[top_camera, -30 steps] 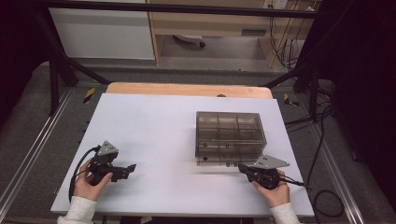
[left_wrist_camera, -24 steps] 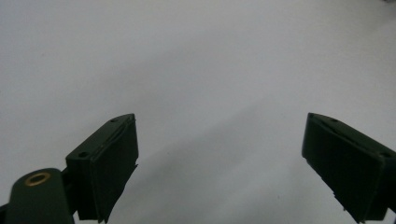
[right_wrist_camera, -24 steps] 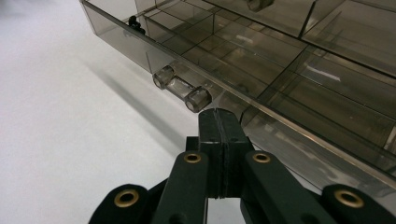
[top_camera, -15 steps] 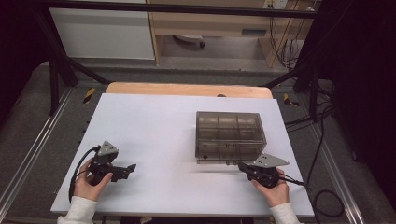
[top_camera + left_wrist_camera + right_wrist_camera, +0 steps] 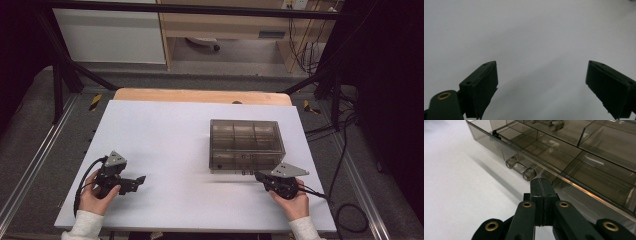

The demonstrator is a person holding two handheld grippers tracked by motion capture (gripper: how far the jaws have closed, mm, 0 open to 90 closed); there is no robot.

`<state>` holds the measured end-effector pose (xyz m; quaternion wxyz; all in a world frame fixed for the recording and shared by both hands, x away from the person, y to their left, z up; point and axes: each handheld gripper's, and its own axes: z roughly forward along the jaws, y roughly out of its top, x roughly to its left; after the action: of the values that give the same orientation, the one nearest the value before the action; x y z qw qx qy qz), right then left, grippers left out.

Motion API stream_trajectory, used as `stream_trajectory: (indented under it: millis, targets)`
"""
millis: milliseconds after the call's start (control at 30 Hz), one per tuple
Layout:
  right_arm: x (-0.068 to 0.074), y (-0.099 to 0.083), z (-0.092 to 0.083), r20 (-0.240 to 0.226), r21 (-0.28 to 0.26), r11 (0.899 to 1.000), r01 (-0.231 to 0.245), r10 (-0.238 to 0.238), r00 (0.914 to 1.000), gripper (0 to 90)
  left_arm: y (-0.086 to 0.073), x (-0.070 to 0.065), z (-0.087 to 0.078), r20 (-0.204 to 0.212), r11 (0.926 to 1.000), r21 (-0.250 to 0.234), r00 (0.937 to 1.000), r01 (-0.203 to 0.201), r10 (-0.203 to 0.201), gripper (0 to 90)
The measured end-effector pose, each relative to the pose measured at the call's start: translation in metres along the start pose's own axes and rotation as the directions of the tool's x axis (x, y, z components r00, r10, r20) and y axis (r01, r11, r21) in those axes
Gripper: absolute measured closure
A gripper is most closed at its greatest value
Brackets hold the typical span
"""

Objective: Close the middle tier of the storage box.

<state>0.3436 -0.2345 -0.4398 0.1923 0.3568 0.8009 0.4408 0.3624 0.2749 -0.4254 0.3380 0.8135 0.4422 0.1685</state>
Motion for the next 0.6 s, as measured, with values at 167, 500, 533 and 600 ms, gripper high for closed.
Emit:
stream_trajectory:
  millis: [167,500,533,600]
  targets:
    - [-0.0008,0.0006,0.0013,0.003,-0.003,1.0,0.001,-0.001,1.0,90.0,0.0,0.0003,-0.0002,0.0,1.0,-0.001,1.0,0.0,0.0,10.2]
    - [-0.0024,0.0019,0.0033,0.01,-0.006,1.0,-0.001,0.001,0.9999,90.0,0.0,0.0001,-0.0001,-0.001,1.0,-0.001,1.0,-0.001,0.001,10.2]
    - [-0.0027,0.002,0.0035,0.012,-0.005,1.0,0.001,-0.001,0.9999,90.0,0.0,0.0001,-0.0001,-0.001,1.0,-0.001,1.0,0.0,0.0,10.2]
    - [-0.0029,0.002,0.004,0.014,-0.007,1.0,0.001,-0.001,0.9999,90.0,0.0,0.0003,-0.0002,-0.001,1.0,-0.001,1.0,-0.001,0.001,10.2]
